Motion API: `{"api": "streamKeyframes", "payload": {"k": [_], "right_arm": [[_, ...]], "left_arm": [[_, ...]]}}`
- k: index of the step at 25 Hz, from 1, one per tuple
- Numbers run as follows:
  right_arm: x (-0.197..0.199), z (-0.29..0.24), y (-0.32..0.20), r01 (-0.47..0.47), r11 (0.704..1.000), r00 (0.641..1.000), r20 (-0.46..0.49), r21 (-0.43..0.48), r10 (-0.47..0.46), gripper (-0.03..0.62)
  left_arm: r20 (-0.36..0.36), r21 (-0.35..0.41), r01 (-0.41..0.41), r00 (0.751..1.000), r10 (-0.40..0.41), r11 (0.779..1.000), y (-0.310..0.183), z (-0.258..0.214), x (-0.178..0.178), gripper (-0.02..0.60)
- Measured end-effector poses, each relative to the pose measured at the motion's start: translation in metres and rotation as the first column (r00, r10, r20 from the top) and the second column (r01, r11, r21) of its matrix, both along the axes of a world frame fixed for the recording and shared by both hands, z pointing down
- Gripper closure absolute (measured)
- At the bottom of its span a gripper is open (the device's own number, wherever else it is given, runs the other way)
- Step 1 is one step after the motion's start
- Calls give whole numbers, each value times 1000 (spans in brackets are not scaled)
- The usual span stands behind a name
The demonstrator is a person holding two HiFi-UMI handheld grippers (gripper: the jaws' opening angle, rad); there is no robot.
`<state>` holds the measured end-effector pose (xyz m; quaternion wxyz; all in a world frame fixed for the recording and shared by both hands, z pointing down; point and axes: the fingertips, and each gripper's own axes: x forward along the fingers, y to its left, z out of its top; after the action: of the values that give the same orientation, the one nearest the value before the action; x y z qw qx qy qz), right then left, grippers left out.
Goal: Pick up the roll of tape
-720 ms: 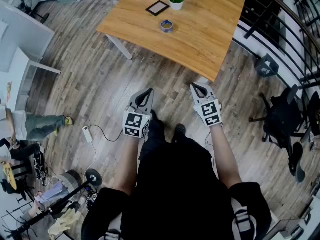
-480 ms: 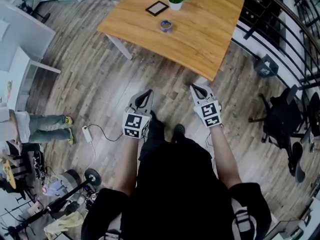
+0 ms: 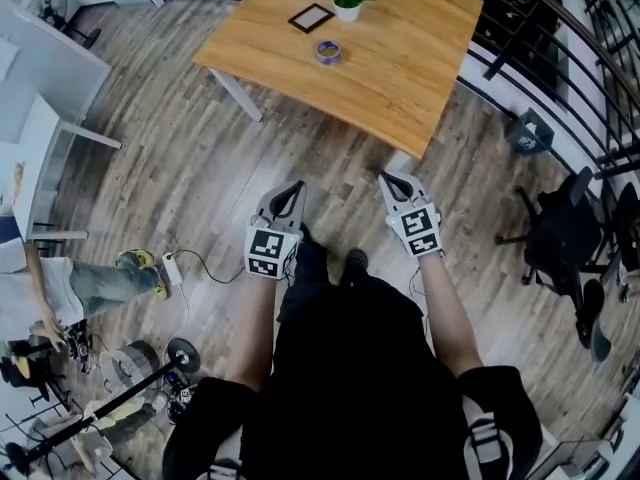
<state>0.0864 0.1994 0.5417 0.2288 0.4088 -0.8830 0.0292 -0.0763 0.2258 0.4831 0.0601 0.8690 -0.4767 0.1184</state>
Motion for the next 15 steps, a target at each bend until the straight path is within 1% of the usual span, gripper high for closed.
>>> {"api": "streamKeyframes", "payload": {"k": [4, 10, 15], "right_arm": [[1, 0, 7, -2, 1000, 1000, 7, -1, 2, 586], [-2, 3, 10, 0, 1000, 1000, 12, -9, 0, 586], [-4, 4, 15, 9, 1000, 1000, 19, 5, -9, 584]], "left_arm": [[4, 0, -2, 1000, 2, 1000, 6, -1, 1, 557], [31, 11, 24, 999, -25, 1000, 4, 0, -6, 555], [30, 15, 24, 999, -24, 1000, 9, 3, -5, 554]]}}
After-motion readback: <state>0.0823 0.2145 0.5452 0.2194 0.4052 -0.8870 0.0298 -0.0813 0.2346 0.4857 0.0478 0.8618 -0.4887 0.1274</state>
